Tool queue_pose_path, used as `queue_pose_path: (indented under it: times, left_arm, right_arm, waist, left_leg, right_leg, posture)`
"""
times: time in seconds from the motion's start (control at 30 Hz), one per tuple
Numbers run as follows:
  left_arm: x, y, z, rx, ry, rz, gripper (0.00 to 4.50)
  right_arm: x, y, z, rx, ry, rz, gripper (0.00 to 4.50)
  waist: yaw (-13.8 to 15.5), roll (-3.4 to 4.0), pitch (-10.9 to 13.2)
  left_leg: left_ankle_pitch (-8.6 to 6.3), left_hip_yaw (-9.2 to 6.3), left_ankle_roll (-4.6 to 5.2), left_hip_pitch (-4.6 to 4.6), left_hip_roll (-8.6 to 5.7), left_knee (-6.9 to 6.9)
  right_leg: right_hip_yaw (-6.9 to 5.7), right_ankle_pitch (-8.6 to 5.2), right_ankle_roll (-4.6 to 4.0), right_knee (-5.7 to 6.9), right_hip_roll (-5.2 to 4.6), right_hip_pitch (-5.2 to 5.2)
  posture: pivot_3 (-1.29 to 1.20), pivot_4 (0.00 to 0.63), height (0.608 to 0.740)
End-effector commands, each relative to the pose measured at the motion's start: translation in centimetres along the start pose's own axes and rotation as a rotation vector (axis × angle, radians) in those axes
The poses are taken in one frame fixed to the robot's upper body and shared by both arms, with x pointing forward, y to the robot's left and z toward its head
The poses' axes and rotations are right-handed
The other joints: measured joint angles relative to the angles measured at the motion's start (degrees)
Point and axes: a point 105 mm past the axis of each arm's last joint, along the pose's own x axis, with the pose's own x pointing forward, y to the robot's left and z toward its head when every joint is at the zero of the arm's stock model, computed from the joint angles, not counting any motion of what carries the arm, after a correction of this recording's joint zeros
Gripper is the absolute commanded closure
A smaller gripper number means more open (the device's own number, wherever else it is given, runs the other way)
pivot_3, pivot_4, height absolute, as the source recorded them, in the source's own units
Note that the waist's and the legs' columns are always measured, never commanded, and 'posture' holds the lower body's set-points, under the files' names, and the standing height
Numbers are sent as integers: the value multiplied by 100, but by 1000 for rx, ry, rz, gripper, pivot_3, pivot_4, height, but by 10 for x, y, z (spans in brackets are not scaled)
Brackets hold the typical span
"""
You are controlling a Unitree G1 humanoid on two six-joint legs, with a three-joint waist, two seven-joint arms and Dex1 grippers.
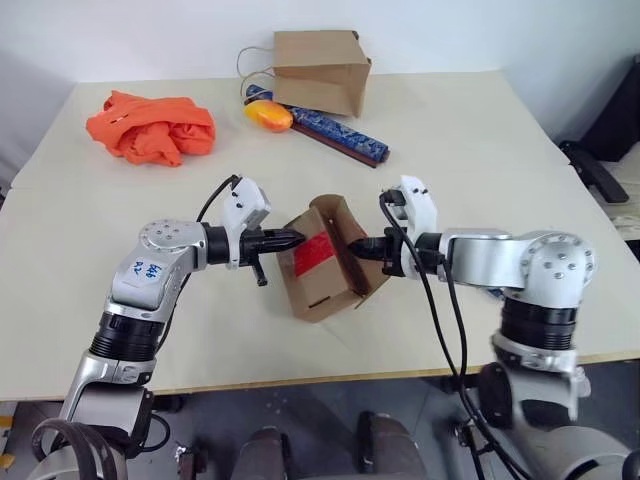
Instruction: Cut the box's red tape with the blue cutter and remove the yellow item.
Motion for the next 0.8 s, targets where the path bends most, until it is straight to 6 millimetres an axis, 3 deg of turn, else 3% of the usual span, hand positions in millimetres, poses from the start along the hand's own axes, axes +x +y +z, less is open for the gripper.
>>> queue_pose_path:
  times: [0.03, 0.17, 0.33, 0.53, 0.7, 0.8]
  left_arm:
    - [3, -3, -9, -20, 21, -16, 4500]
    - [-20, 7, -3, -22, 22, 7, 4500]
    - [-39, 10, 24, -15, -39, -31, 4500]
    - [-28, 7, 52, -5, -146, -93, 4500]
    - [3, 1, 23, 40, -25, -153, 4500]
    - [8, 1, 7, 59, 46, -178, 4500]
  right_arm:
    - [-11, 33, 13, -8, -78, 75, 4464]
    - [-9, 37, 28, 17, -135, -37, 4464]
    - [-7, 31, 18, -67, -91, -134, 4464]
    - [-1, 28, 1, -52, -40, -138, 4464]
    - [2, 31, 0, -50, -34, -125, 4464]
    - [0, 30, 1, -64, -36, -129, 4464]
  waist:
    - [-5, 0, 0]
    - [-32, -1, 2]
    - [21, -6, 5]
    - [25, -10, 5]
    - [-18, -11, 4]
    - [-15, -12, 3]
  left_leg:
    - [0, 1, 0, 0, 0, -3]
    - [0, 8, 1, -9, 2, -4]
    - [0, 9, 1, -35, 5, -3]
    - [-1, 5, 1, -48, 5, -2]
    - [-1, 8, 2, -38, 5, -7]
    - [-1, 10, 1, -38, 7, -8]
  right_leg:
    - [0, 0, 0, -4, 1, 0]
    - [5, 0, 0, -4, 2, -12]
    - [4, 0, -1, 17, 0, -47]
    - [-4, 1, 1, 11, -1, -53]
    - [-3, 1, 1, 13, 1, -52]
    - [-3, 1, 0, 13, 3, -53]
  posture:
    - [0, 150, 740]
    - [0, 150, 740]
    - [0, 150, 740]
    - [0, 150, 740]
    - [0, 150, 740]
    - [0, 150, 740]
